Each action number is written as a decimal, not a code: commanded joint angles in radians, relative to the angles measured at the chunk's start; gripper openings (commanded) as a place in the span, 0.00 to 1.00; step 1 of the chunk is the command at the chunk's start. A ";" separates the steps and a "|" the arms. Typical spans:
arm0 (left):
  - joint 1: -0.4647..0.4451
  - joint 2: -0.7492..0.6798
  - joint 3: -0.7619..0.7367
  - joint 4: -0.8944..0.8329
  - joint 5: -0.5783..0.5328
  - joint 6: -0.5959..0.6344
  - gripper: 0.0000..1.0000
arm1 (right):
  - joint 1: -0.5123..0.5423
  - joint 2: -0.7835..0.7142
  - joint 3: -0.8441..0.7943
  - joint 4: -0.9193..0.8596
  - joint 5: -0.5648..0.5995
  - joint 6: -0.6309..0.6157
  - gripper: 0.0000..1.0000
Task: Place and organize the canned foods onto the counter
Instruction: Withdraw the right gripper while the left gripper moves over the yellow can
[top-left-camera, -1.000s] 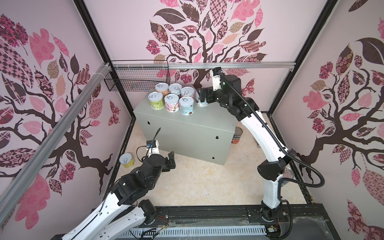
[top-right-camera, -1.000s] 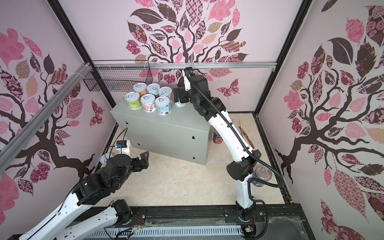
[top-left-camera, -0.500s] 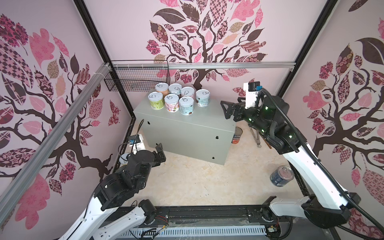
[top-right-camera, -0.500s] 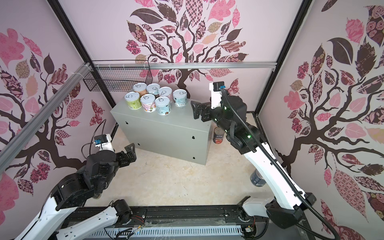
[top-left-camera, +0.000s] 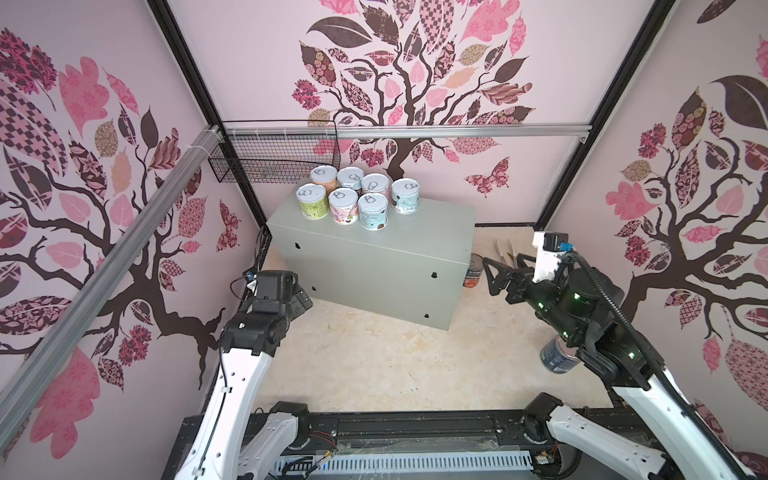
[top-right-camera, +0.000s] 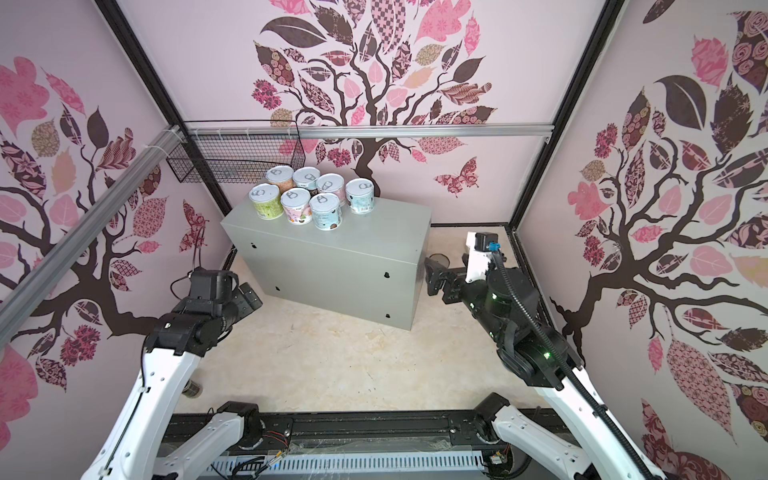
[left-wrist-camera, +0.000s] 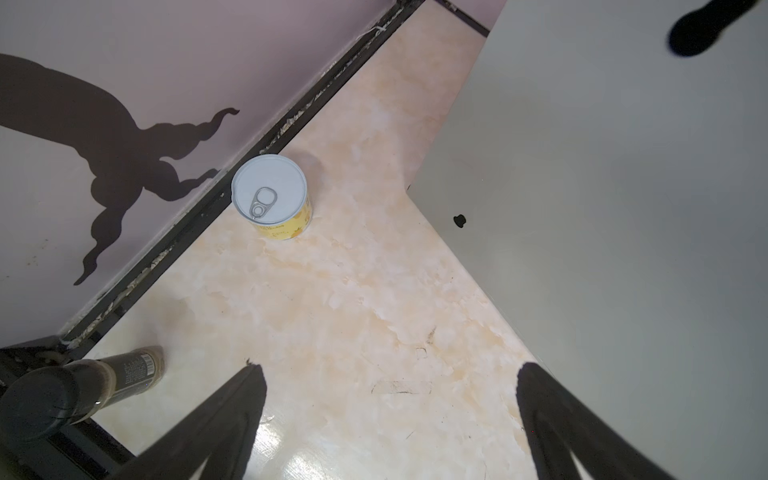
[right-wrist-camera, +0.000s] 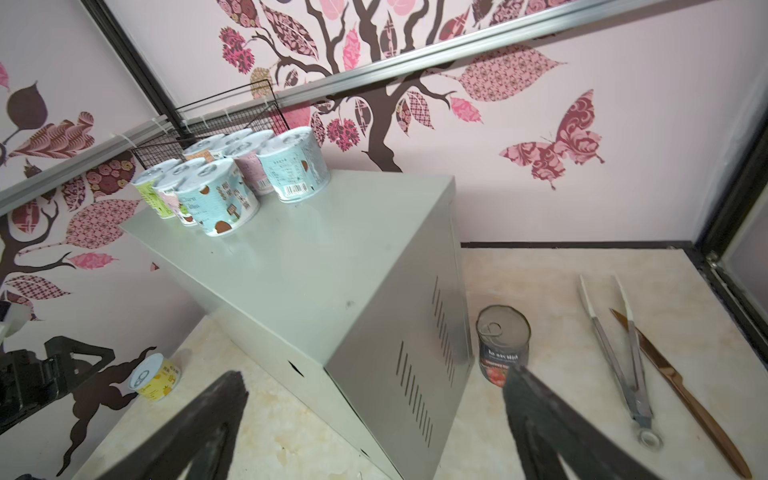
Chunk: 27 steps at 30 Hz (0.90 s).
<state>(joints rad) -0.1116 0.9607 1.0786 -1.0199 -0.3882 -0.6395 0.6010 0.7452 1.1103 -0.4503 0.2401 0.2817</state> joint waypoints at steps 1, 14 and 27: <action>0.012 0.058 -0.019 0.024 -0.074 -0.064 0.98 | 0.005 -0.052 -0.095 -0.066 0.059 0.057 1.00; 0.272 0.353 0.170 0.041 -0.122 -0.134 0.98 | -0.010 -0.258 -0.356 -0.111 0.171 0.215 1.00; 0.387 0.529 0.166 0.125 -0.110 -0.166 0.98 | -0.315 -0.174 -0.534 0.065 -0.081 0.280 1.00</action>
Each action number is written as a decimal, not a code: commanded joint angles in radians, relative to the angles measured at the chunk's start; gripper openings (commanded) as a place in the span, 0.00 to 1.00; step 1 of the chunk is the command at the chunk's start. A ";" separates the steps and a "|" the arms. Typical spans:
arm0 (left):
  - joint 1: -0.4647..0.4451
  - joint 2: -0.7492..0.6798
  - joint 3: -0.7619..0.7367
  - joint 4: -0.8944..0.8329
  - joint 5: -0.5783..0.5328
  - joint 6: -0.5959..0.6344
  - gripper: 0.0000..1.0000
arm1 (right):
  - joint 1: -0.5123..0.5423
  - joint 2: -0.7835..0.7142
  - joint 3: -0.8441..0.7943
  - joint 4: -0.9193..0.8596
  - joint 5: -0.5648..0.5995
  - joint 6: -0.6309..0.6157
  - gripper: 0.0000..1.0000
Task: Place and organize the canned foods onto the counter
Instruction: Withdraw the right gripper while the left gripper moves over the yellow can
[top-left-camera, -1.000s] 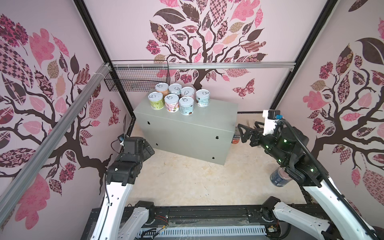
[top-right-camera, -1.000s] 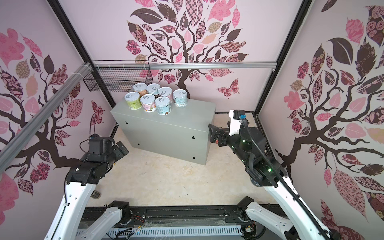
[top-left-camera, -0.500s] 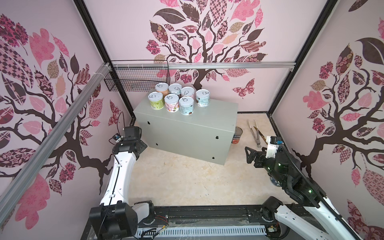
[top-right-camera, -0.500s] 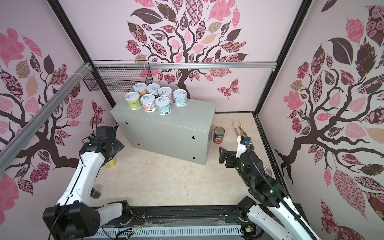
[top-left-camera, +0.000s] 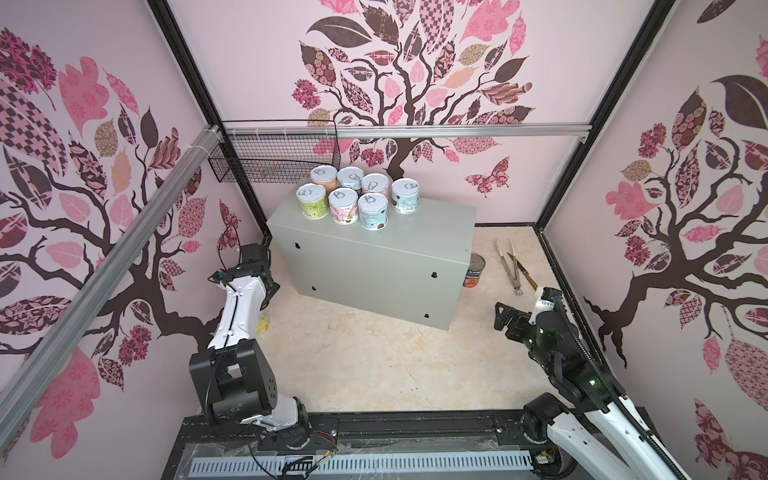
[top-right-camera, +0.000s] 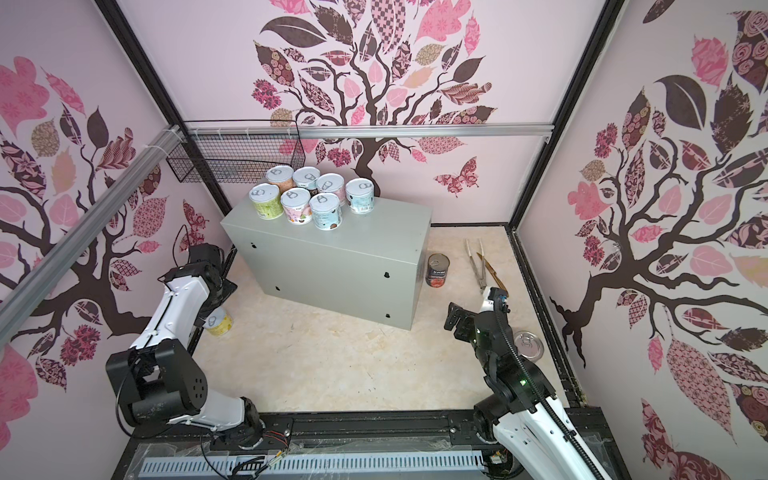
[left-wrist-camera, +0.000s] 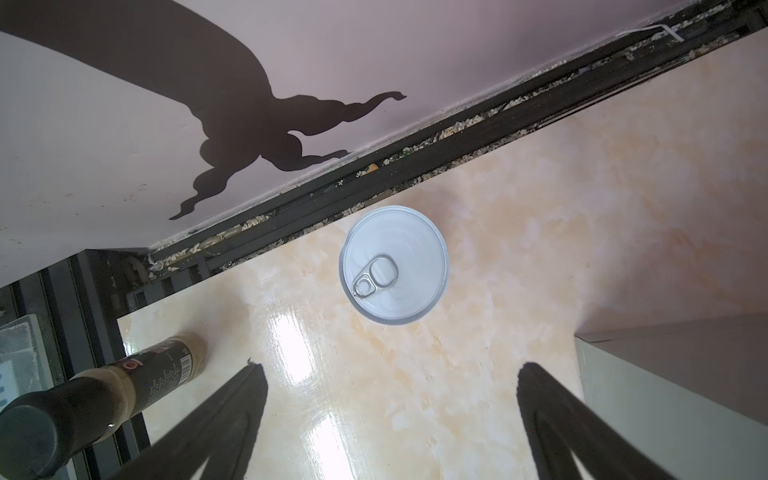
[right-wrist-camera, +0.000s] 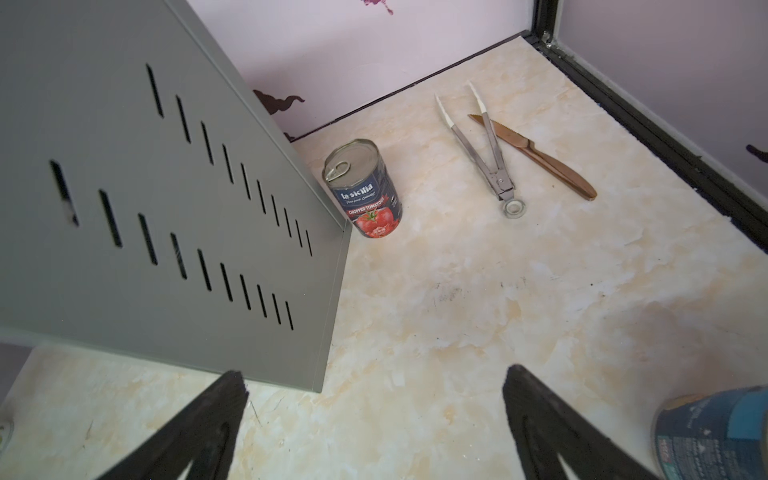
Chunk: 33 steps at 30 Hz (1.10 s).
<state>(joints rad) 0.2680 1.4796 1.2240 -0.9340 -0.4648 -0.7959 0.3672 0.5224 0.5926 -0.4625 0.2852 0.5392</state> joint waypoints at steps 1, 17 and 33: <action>0.012 0.027 0.029 0.041 -0.034 -0.010 0.98 | -0.118 0.064 -0.033 0.102 -0.175 0.033 1.00; 0.068 0.198 0.039 0.125 0.003 0.004 0.98 | -0.155 0.270 -0.187 0.417 -0.255 0.136 1.00; 0.088 0.316 -0.032 0.256 0.026 0.014 0.98 | -0.156 0.360 -0.191 0.515 -0.293 0.121 1.00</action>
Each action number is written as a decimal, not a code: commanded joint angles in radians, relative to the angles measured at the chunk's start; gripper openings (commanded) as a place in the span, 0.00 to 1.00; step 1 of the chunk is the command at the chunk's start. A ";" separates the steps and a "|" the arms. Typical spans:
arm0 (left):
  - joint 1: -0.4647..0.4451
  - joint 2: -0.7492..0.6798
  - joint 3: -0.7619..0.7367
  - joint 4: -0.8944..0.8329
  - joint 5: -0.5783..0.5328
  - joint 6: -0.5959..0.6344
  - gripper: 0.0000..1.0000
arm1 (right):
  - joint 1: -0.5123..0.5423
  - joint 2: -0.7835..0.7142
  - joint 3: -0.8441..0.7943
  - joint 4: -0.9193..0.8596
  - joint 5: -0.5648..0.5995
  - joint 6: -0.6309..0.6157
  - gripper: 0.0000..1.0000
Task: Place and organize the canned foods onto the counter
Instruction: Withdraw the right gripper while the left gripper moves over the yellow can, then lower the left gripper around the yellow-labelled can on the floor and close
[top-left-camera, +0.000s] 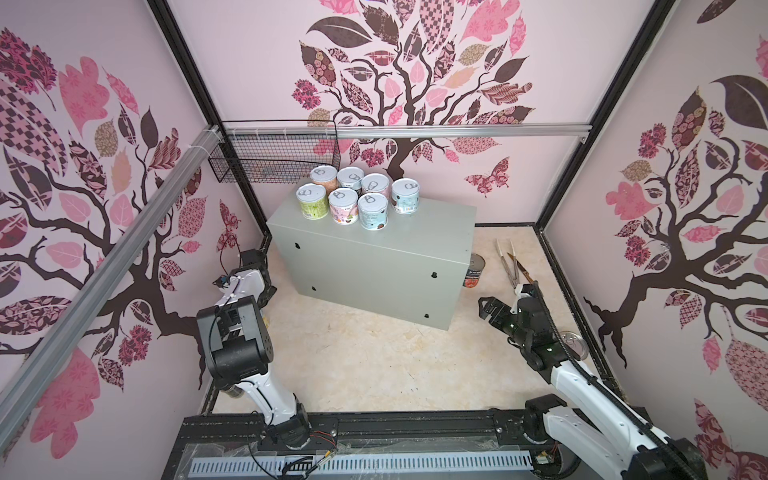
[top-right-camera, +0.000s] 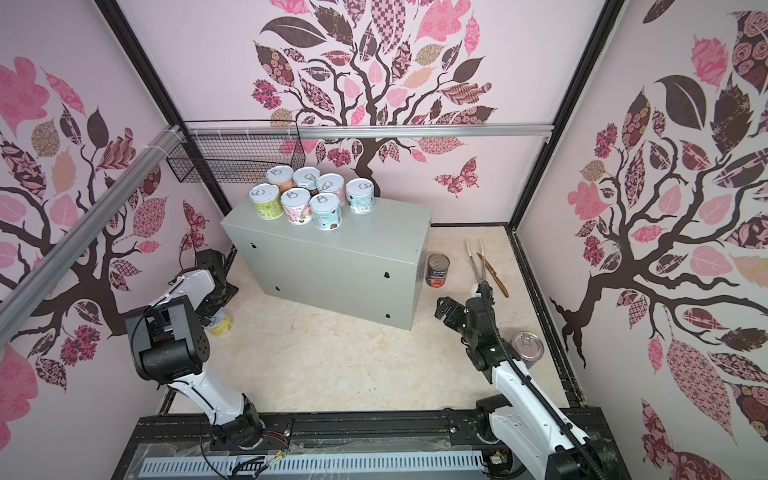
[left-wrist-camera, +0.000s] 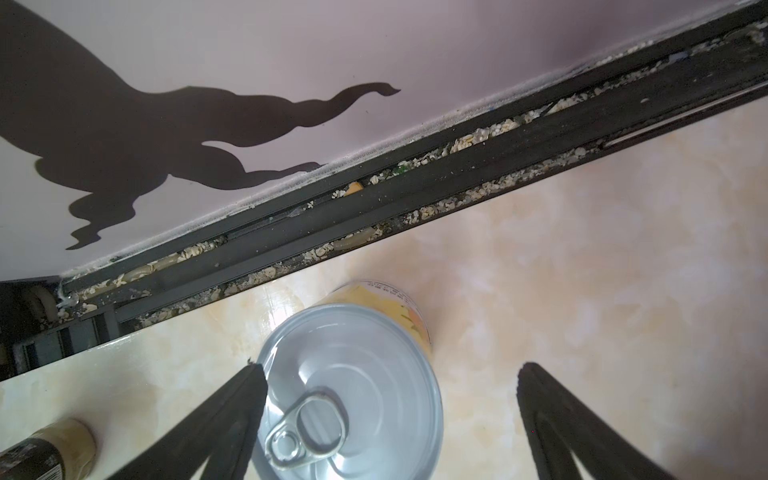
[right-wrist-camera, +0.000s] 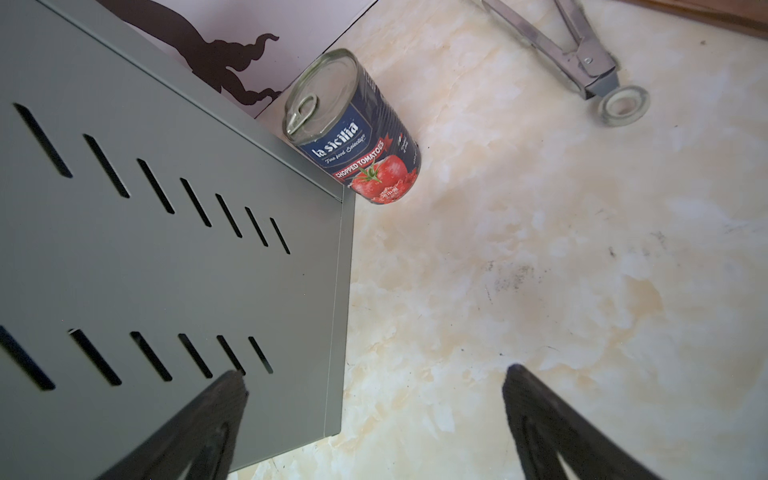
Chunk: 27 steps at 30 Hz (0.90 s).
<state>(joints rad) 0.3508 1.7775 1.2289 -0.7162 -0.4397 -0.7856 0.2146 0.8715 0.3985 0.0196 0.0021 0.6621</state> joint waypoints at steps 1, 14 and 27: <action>0.005 0.023 -0.038 0.041 0.001 0.003 0.98 | -0.004 0.012 0.001 0.037 -0.010 -0.002 1.00; 0.005 -0.001 -0.032 0.005 -0.029 0.004 0.98 | -0.004 0.035 -0.008 0.068 -0.034 0.002 1.00; 0.005 -0.092 -0.034 -0.041 -0.055 0.032 0.98 | -0.004 0.026 -0.018 0.069 -0.067 0.008 1.00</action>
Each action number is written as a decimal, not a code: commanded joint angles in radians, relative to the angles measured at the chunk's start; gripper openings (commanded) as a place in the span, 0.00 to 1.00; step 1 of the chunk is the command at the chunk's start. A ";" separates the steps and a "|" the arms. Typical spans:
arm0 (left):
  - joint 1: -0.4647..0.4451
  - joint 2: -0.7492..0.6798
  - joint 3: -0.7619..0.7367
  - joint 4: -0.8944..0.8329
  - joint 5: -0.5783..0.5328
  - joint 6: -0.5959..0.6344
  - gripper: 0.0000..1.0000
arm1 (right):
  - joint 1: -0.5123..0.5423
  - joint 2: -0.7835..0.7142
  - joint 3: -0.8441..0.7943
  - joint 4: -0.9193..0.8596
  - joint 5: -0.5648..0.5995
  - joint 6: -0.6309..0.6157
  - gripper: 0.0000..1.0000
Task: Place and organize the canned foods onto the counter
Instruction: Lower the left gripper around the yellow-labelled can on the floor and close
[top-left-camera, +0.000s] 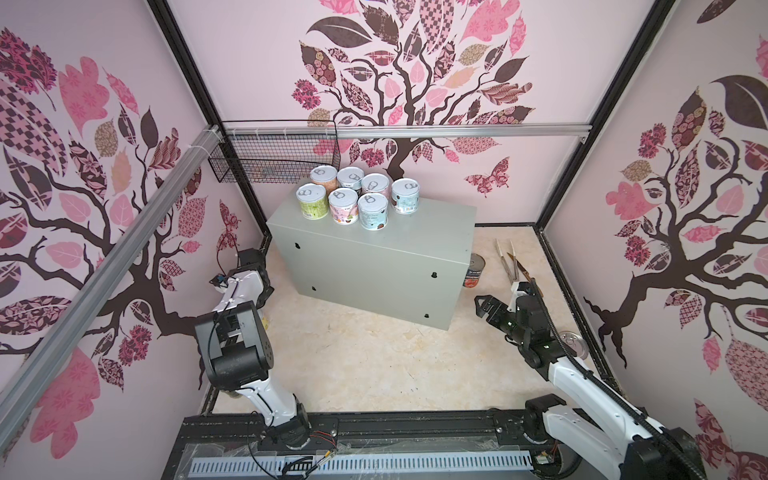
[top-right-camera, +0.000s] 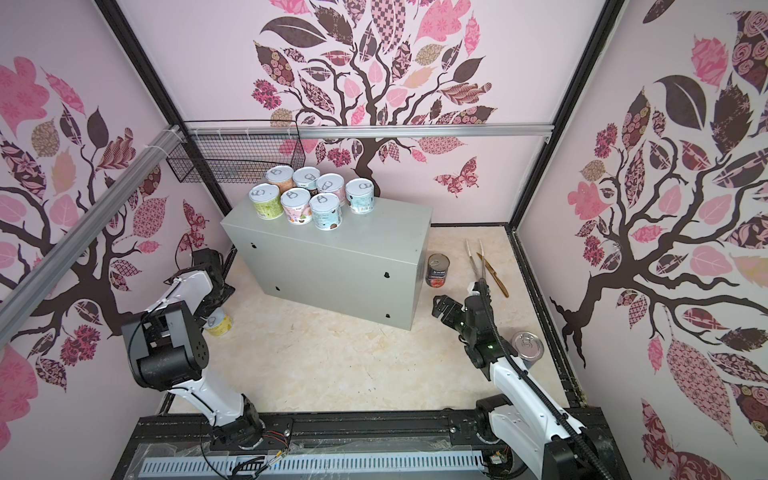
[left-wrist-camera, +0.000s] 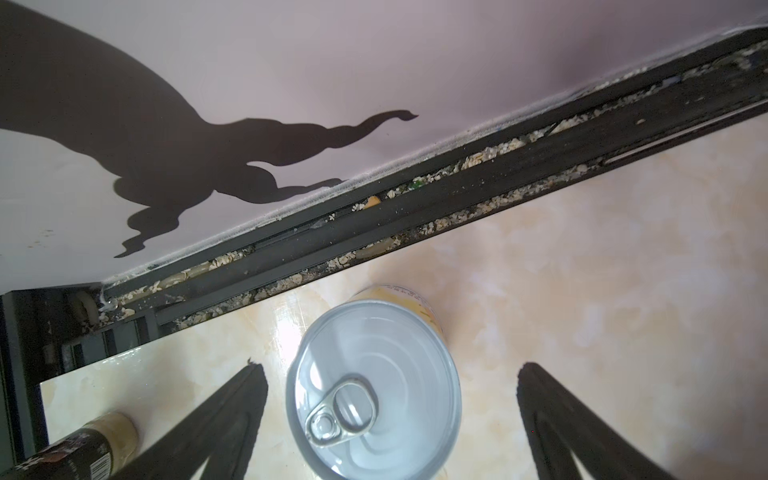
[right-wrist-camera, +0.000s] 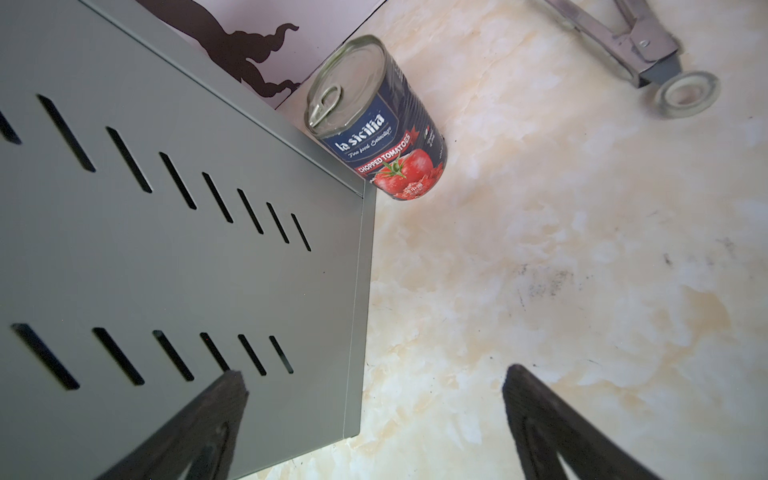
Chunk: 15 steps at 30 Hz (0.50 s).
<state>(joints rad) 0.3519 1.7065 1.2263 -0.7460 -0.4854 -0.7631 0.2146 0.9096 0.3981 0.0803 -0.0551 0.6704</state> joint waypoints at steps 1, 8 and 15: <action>0.004 -0.020 -0.036 -0.008 -0.005 0.009 0.98 | -0.004 -0.015 -0.019 0.009 -0.011 0.000 1.00; 0.007 0.009 -0.070 0.026 0.014 0.010 0.98 | -0.004 -0.016 -0.021 0.007 -0.015 -0.004 1.00; 0.024 0.052 -0.077 0.065 0.060 0.016 0.98 | -0.004 0.006 -0.019 0.027 -0.021 -0.003 1.00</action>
<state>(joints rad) 0.3660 1.7351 1.1812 -0.7116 -0.4419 -0.7574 0.2146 0.9077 0.3721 0.0906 -0.0692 0.6704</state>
